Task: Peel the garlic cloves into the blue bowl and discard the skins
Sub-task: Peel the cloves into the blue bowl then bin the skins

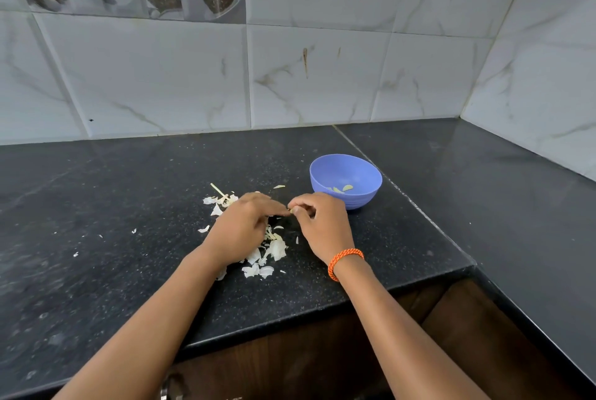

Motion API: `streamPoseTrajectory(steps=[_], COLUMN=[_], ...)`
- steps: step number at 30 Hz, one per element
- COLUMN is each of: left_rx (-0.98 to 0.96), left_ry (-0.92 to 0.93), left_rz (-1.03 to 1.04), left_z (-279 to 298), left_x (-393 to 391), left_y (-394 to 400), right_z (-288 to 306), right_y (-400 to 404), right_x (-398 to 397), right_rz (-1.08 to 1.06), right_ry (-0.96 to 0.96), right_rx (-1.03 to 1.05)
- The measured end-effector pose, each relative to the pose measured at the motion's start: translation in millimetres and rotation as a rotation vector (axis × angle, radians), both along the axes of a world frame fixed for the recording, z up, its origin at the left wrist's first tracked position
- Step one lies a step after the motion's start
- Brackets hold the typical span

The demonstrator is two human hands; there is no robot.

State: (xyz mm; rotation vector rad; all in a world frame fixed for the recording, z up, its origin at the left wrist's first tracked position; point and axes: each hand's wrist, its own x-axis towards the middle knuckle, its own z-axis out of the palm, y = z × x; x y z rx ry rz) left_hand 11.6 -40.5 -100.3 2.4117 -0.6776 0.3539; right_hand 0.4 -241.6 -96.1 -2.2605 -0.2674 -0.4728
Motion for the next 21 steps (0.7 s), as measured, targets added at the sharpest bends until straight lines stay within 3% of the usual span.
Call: streamPoseTrajectory(steps=[7, 11, 13, 16, 19, 21], left_rx=[-0.112, -0.163, -0.155, -0.142, -0.167, -0.191], left_ry=[0.060, 0.058, 0.052, 0.029, 0.035, 0.029], left_rz=[0.151, 0.225, 0.248, 0.248, 0.240, 0.201], left_z=[7, 6, 7, 10, 6, 8], left_x=[-4, -2, -3, -2, 0, -2], left_y=[9, 9, 8, 5, 6, 6], right_z=[45, 77, 69, 32, 34, 43], right_y=[10, 10, 13, 26, 23, 21], right_x=[-6, 3, -2, -18, -3, 4], right_rz=[0.142, 0.067, 0.034, 0.146, 0.140, 0.150], right_ry=[-0.030, -0.195, -0.230, -0.088, -0.033, -0.022], right_rx=[-0.451, -0.551, -0.570, -0.802, -0.705, -0.524])
